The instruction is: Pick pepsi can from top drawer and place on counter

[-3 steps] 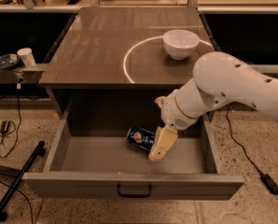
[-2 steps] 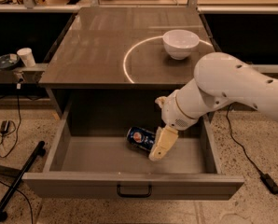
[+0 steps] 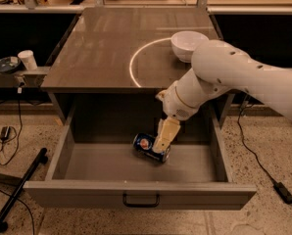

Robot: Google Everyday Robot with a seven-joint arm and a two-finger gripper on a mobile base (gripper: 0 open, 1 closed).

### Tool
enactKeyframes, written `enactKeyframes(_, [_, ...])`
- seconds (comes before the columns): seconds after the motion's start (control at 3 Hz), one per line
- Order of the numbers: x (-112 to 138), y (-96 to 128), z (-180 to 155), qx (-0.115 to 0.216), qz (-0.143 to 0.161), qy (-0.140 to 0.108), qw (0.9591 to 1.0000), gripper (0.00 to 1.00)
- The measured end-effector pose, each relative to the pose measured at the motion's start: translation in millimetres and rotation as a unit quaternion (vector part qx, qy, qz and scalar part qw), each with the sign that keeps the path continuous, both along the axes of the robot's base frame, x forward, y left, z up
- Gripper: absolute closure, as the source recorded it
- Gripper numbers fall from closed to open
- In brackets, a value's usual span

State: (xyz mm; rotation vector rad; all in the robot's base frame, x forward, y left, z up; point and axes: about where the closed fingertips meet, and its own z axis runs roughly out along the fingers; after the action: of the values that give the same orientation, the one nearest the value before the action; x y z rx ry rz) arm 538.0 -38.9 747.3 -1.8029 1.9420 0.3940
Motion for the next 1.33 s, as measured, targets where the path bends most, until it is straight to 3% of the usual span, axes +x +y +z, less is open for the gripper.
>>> enactKeyframes(1.33, [-1.3,-1.4,-55.1,0.008,-0.011,0.024,0.9996,0.00])
